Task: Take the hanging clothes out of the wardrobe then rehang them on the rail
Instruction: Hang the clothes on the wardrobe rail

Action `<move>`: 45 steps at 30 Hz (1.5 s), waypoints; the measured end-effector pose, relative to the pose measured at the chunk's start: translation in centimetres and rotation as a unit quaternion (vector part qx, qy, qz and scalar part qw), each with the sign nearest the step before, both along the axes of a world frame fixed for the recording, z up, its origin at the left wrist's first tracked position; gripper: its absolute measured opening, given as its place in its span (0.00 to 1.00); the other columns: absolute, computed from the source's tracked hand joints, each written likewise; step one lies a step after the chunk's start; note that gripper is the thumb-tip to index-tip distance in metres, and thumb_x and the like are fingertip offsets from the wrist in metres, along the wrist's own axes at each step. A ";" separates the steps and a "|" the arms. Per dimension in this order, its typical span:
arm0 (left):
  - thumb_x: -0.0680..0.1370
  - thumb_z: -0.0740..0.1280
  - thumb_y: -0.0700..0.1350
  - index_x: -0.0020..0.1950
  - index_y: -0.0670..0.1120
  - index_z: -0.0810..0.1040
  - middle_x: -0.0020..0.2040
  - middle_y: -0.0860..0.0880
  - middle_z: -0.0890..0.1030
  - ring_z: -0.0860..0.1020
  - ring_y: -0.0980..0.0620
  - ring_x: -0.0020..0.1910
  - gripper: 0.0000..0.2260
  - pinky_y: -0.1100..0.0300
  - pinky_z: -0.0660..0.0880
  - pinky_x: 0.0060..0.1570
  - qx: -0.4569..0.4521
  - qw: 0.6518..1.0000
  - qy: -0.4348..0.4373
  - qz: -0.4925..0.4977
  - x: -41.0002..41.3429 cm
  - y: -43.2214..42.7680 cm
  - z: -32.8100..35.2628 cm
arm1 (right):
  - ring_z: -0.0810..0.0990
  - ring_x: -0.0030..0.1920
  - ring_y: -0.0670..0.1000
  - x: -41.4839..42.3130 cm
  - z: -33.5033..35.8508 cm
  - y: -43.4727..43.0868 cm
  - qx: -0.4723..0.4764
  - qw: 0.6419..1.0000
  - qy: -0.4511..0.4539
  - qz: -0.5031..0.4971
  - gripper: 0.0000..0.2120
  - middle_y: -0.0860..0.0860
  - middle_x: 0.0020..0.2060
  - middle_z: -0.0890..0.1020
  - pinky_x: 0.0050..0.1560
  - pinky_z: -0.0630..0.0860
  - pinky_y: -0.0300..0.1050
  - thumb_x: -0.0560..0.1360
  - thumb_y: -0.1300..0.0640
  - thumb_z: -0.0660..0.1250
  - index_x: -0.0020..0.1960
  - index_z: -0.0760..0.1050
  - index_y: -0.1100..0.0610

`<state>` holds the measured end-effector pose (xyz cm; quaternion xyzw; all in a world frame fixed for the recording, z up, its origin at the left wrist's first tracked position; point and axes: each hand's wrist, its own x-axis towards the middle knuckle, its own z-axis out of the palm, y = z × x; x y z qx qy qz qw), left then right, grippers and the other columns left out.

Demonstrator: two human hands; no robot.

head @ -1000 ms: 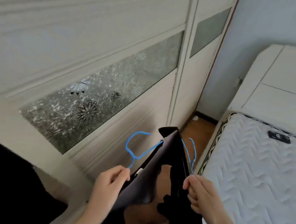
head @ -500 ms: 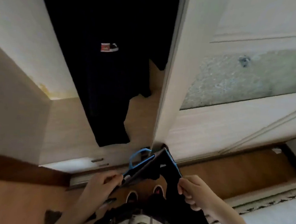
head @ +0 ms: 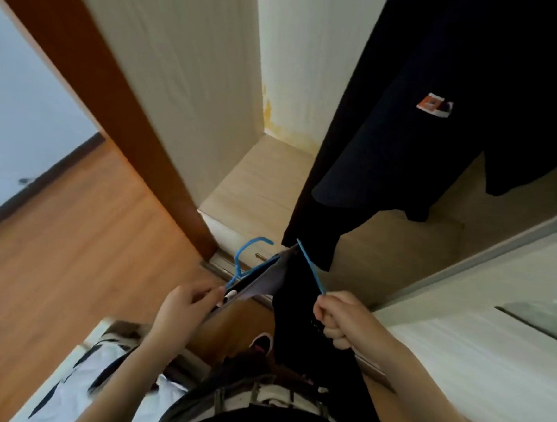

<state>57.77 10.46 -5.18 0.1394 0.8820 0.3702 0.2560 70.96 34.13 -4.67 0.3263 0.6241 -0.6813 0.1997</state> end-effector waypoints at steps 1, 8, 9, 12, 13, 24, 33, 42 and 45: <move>0.79 0.65 0.45 0.32 0.50 0.76 0.27 0.50 0.74 0.70 0.59 0.28 0.14 0.58 0.65 0.34 0.001 1.000 0.010 0.014 0.1 0.0 -0.1 | 0.55 0.20 0.46 -0.7 -0.2 0.1 0.005 1.000 0.002 0.011 0.15 0.47 0.23 0.59 0.21 0.52 0.38 0.82 0.57 0.53 0.38 0.66 0.59; 0.78 0.66 0.43 0.29 0.49 0.74 0.21 0.56 0.69 0.68 0.60 0.24 0.16 0.65 0.61 0.28 0.012 0.990 0.027 0.137 -2.3 -0.8 -0.2 | 0.55 0.20 0.47 -6.4 -0.5 -0.7 0.071 0.997 0.041 0.009 0.13 0.49 0.23 0.59 0.21 0.52 0.38 0.81 0.59 0.54 0.39 0.68 0.60; 0.78 0.66 0.43 0.28 0.48 0.74 0.20 0.55 0.69 0.67 0.60 0.22 0.17 0.63 0.61 0.28 0.021 0.988 0.016 0.153 -3.5 -0.9 -0.1 | 0.55 0.20 0.46 -7.2 -0.3 -0.8 0.082 0.995 0.058 -0.001 0.13 0.49 0.22 0.60 0.21 0.52 0.38 0.81 0.59 0.54 0.39 0.68 0.60; 0.79 0.66 0.42 0.28 0.46 0.76 0.19 0.54 0.66 0.61 0.62 0.19 0.18 0.63 0.59 0.25 0.090 0.977 -0.048 0.190 -7.6 -1.5 0.0 | 0.56 0.20 0.45 -10.2 1.2 -1.1 0.110 0.987 0.110 -0.046 0.14 0.47 0.22 0.61 0.20 0.53 0.38 0.82 0.59 0.55 0.40 0.70 0.61; 0.79 0.65 0.41 0.27 0.47 0.76 0.19 0.54 0.65 0.61 0.61 0.18 0.19 0.66 0.58 0.22 0.124 0.970 -0.085 0.189 -9.0 -1.5 0.3 | 0.56 0.20 0.44 -11.4 2.0 -1.2 0.109 0.983 0.128 -0.067 0.13 0.47 0.22 0.61 0.20 0.54 0.37 0.82 0.60 0.55 0.40 0.71 0.62; 0.83 0.55 0.38 0.36 0.43 0.68 0.24 0.52 0.57 0.54 0.57 0.20 0.15 0.68 0.51 0.22 0.293 0.917 -0.271 -0.006 -23.4 2.1 10.6 | 0.60 0.18 0.43 -23.3 11.0 -0.6 -0.133 0.911 0.271 -0.283 0.14 0.48 0.20 0.66 0.19 0.59 0.29 0.80 0.59 0.57 0.41 0.75 0.65; 0.81 0.52 0.35 0.38 0.42 0.67 0.23 0.53 0.57 0.54 0.59 0.19 0.13 0.71 0.52 0.21 0.402 0.885 -0.186 -0.146 -26.7 8.8 25.6 | 0.64 0.17 0.46 -26.7 26.3 2.0 0.095 0.834 0.422 -0.343 0.15 0.49 0.19 0.64 0.16 0.62 0.33 0.81 0.61 0.53 0.37 0.69 0.61; 0.80 0.53 0.33 0.36 0.42 0.67 0.22 0.54 0.56 0.53 0.60 0.17 0.14 0.75 0.53 0.21 0.483 0.852 -0.052 -0.198 -27.1 12.1 37.8 | 0.60 0.15 0.43 -26.9 39.4 3.1 0.210 0.757 0.533 -0.314 0.15 0.46 0.17 0.63 0.16 0.58 0.29 0.79 0.64 0.52 0.35 0.68 0.61; 0.80 0.52 0.33 0.36 0.42 0.67 0.21 0.54 0.58 0.54 0.60 0.16 0.14 0.75 0.53 0.20 0.503 0.841 -0.027 -0.195 -27.5 14.4 41.2 | 0.60 0.15 0.43 -27.6 42.8 4.4 0.224 0.741 0.550 -0.313 0.14 0.45 0.17 0.63 0.16 0.57 0.30 0.79 0.64 0.53 0.35 0.68 0.60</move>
